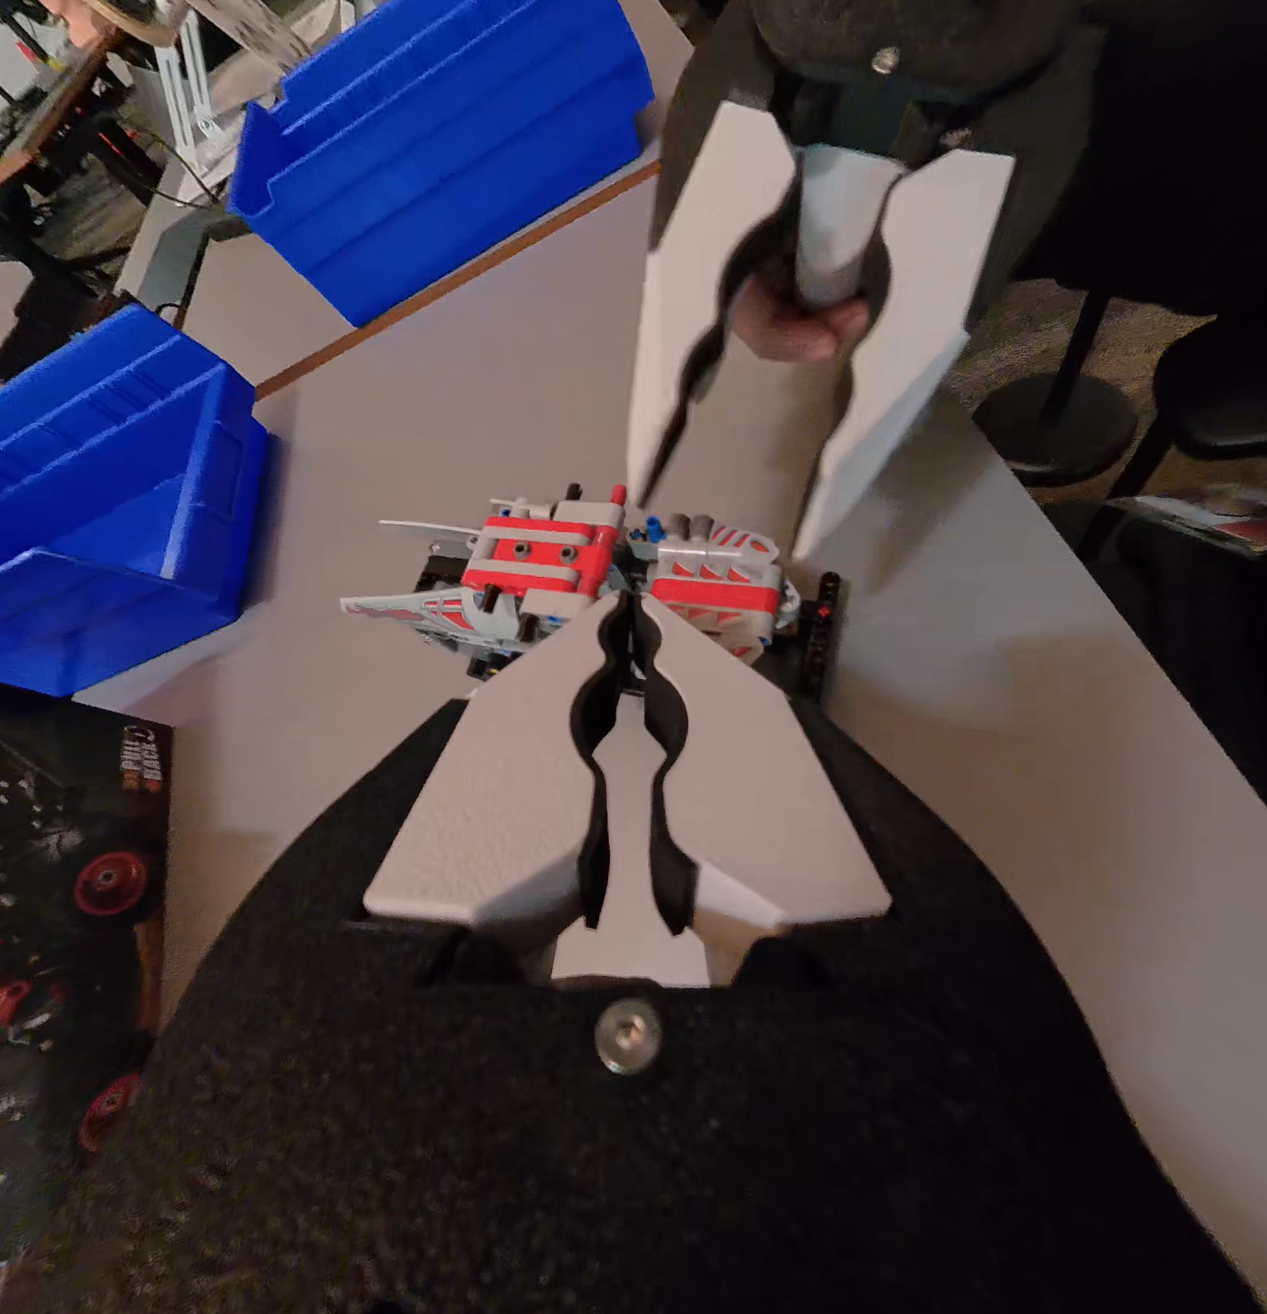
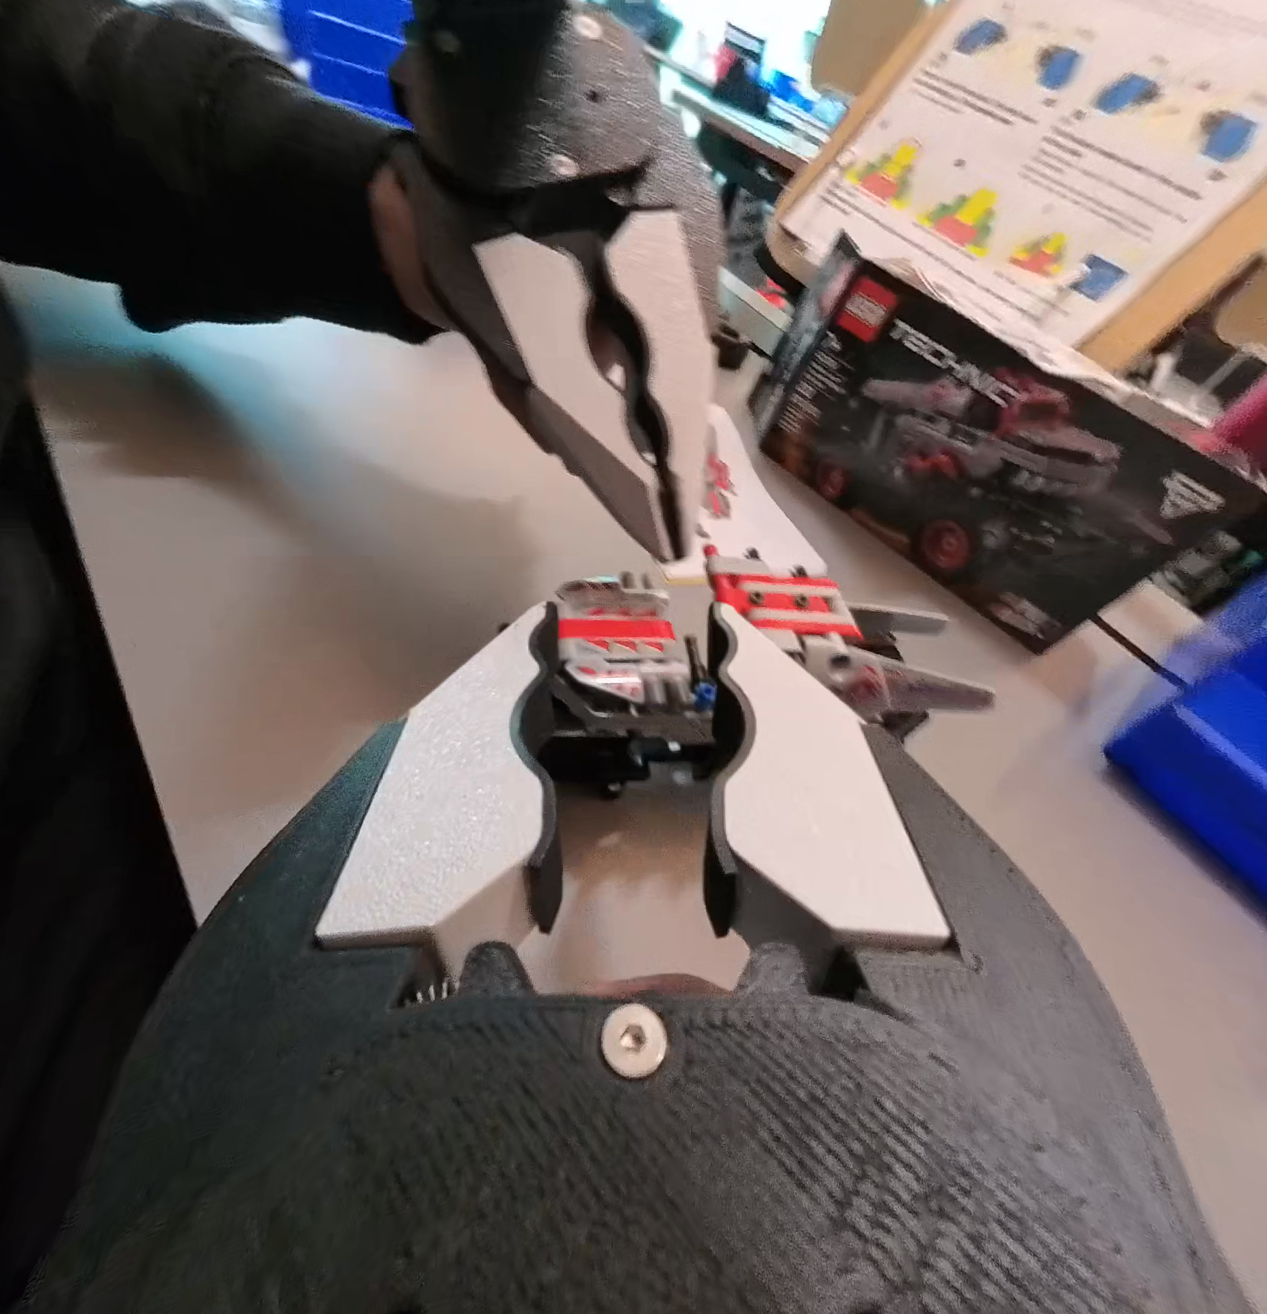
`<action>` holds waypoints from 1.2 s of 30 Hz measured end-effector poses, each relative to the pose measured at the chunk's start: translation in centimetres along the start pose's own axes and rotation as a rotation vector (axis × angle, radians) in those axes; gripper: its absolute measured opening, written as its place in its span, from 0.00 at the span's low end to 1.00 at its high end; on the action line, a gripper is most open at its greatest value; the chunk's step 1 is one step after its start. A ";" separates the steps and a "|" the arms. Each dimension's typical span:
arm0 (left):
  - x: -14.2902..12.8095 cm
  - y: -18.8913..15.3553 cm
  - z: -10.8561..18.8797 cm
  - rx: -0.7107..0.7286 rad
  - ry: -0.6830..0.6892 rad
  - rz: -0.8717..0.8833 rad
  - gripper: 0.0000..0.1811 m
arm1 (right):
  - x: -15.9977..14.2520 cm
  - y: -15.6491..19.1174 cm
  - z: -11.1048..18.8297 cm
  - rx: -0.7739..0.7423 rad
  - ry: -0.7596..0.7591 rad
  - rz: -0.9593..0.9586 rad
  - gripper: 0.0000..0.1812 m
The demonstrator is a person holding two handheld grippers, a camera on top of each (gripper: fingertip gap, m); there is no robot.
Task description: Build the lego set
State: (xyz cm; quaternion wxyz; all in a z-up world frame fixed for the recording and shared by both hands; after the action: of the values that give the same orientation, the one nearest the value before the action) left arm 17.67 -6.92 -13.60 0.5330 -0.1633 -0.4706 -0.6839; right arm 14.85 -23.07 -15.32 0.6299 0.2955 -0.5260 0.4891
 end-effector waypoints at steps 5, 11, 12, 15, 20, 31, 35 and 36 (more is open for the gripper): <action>-0.3 -0.9 -0.2 -0.051 0.004 0.027 0.00 | -0.7 0.0 -0.2 -0.010 -0.002 -0.074 0.27; -0.5 -1.5 -0.5 -0.077 -0.001 0.063 0.00 | -1.2 0.2 -1.4 0.001 0.050 -0.081 0.26; -0.5 -1.6 -0.4 -0.075 -0.002 0.059 0.00 | -1.3 0.1 -1.5 -0.004 0.056 -0.084 0.25; -0.5 -2.0 -0.4 -0.085 -0.006 0.059 0.00 | -1.4 0.1 -1.8 -0.010 0.057 -0.092 0.23; -0.1 -2.8 -0.4 -0.117 -0.002 0.033 0.00 | -1.6 0.1 -1.7 -0.009 0.044 -0.101 0.23; -0.4 -2.4 -0.5 -0.074 -0.025 0.079 0.00 | -1.4 0.4 -1.6 -0.020 0.039 -0.112 0.26; -0.5 -3.1 0.1 -0.082 -0.045 0.077 0.00 | -1.2 0.4 -1.2 -0.084 0.067 -0.130 0.25; -0.6 -3.0 0.6 -0.052 -0.052 0.088 0.00 | -1.0 0.6 -1.0 -0.107 0.076 -0.133 0.25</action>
State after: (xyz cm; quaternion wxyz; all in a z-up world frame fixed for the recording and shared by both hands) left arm 15.12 -6.07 -15.14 0.5457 -0.2152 -0.4589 -0.6673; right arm 14.72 -22.31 -16.66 0.6954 0.2771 -0.5063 0.4282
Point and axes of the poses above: each gripper's, where its closed fingertips meet, z back along the fingers, x out of its top, y = z × x across the jaws, the point moved 9 cm from there along z, back along the fingers, and after that the axes turned 10 degrees about -z, right-handed, at the moved point
